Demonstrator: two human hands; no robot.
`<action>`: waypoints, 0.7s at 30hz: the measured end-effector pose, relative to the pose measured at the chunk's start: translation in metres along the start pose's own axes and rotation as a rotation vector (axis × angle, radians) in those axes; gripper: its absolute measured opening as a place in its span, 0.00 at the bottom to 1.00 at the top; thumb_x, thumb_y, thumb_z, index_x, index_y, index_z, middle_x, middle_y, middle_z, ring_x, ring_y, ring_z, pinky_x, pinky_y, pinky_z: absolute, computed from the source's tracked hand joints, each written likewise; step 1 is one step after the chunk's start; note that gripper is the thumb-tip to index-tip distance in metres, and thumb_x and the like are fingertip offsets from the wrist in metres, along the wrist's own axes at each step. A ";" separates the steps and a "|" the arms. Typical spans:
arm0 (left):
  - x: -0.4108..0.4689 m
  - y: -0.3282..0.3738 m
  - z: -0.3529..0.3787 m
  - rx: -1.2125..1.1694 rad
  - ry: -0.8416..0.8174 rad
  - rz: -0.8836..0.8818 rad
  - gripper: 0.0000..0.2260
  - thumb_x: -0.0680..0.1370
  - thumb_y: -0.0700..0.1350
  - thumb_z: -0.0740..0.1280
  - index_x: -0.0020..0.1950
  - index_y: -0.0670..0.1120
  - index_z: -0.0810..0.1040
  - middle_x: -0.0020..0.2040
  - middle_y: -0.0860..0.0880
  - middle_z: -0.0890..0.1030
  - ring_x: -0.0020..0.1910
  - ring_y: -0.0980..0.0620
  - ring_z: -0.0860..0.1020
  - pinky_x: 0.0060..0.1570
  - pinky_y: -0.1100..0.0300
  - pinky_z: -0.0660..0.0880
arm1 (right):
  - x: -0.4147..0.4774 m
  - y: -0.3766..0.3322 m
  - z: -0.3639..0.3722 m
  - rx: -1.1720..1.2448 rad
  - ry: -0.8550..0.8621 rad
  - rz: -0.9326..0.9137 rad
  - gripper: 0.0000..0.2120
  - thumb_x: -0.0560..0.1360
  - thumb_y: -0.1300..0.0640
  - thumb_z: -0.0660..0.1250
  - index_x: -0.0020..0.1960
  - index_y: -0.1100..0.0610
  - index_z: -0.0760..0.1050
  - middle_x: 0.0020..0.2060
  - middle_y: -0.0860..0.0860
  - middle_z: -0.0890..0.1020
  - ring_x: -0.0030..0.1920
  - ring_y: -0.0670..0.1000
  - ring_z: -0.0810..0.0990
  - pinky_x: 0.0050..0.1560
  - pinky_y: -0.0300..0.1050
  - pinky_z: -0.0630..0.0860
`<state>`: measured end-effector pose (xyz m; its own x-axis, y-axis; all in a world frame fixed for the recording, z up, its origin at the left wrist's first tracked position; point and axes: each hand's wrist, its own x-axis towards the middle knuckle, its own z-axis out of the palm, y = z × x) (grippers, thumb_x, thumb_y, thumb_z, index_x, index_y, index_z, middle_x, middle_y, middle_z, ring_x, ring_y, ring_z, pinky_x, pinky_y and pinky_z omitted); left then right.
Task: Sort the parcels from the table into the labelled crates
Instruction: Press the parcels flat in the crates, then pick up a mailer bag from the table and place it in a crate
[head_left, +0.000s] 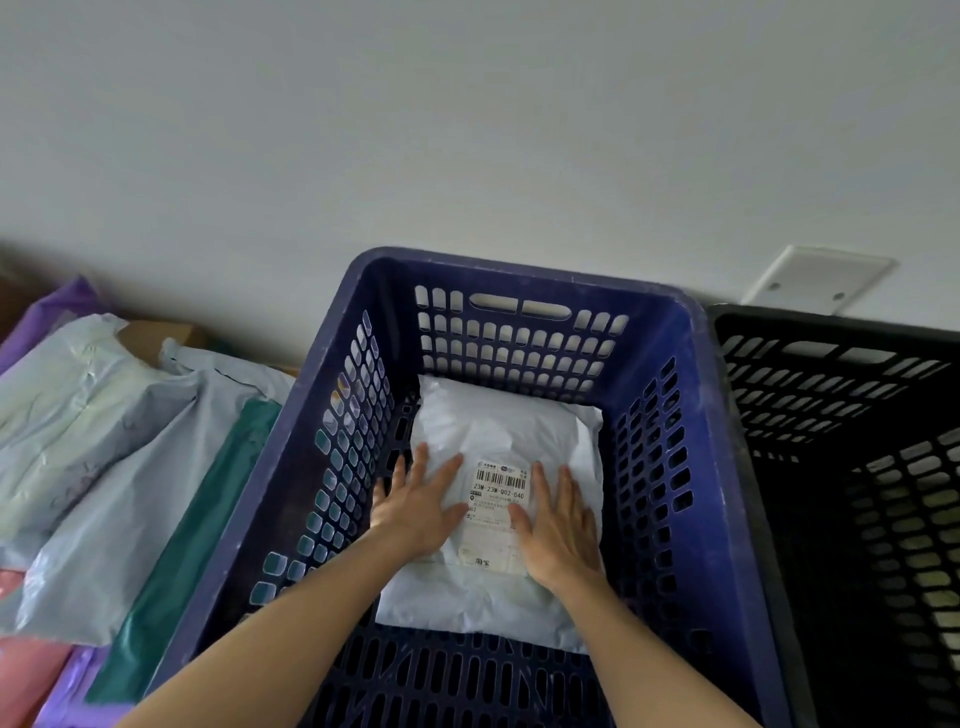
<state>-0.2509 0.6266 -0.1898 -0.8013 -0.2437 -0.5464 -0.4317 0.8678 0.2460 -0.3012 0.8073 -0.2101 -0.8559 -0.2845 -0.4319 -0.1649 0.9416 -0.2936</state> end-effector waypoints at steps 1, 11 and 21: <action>-0.002 0.001 -0.003 -0.009 -0.003 -0.003 0.31 0.80 0.61 0.55 0.76 0.65 0.38 0.77 0.50 0.33 0.77 0.42 0.41 0.73 0.39 0.47 | 0.001 -0.003 -0.002 0.006 0.003 0.012 0.32 0.81 0.39 0.48 0.78 0.45 0.36 0.77 0.53 0.37 0.78 0.56 0.39 0.76 0.57 0.44; -0.041 0.011 -0.046 -0.056 0.118 0.054 0.29 0.82 0.51 0.58 0.79 0.57 0.46 0.79 0.43 0.49 0.77 0.42 0.52 0.69 0.43 0.65 | -0.008 -0.024 -0.047 0.192 0.125 0.007 0.31 0.82 0.43 0.53 0.79 0.50 0.45 0.78 0.53 0.42 0.77 0.58 0.53 0.73 0.56 0.61; -0.121 0.013 -0.143 0.002 0.513 0.333 0.24 0.82 0.46 0.56 0.77 0.52 0.56 0.78 0.47 0.57 0.75 0.46 0.58 0.63 0.47 0.69 | -0.066 -0.089 -0.120 0.310 0.380 -0.111 0.28 0.83 0.45 0.52 0.79 0.53 0.50 0.79 0.52 0.48 0.77 0.54 0.51 0.71 0.54 0.59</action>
<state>-0.2181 0.6054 -0.0062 -0.9906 -0.1359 0.0148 -0.1231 0.9341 0.3352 -0.2891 0.7634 -0.0533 -0.9691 -0.2396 -0.0592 -0.1609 0.7949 -0.5850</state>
